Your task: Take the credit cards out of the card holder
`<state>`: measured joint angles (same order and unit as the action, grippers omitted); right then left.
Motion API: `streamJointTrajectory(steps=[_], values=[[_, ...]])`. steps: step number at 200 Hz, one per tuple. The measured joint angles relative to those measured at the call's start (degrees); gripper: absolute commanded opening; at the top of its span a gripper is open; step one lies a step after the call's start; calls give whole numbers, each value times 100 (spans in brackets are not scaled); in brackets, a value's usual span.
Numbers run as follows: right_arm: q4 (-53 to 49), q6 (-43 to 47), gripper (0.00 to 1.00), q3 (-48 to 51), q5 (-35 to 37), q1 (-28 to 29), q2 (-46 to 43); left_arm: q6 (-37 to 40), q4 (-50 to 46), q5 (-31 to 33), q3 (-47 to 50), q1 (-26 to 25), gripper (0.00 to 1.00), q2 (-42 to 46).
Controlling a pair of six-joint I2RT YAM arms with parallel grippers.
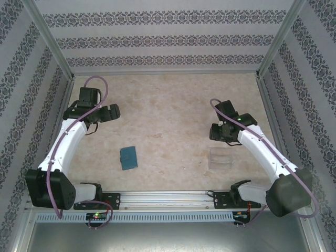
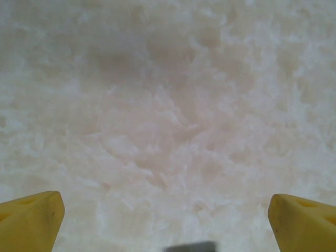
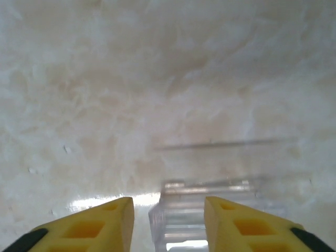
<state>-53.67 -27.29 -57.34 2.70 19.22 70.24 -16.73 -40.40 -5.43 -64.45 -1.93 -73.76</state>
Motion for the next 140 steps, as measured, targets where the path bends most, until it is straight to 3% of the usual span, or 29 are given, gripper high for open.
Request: streamJointTrajectory(steps=[57, 140], values=[[-334, -313, 27, 61, -68, 538, 197, 22, -166, -188, 186, 0, 100, -133], [-306, -455, 22, 391, -173, 723, 680, 157, -205, -179, 199, 0, 100, -131]])
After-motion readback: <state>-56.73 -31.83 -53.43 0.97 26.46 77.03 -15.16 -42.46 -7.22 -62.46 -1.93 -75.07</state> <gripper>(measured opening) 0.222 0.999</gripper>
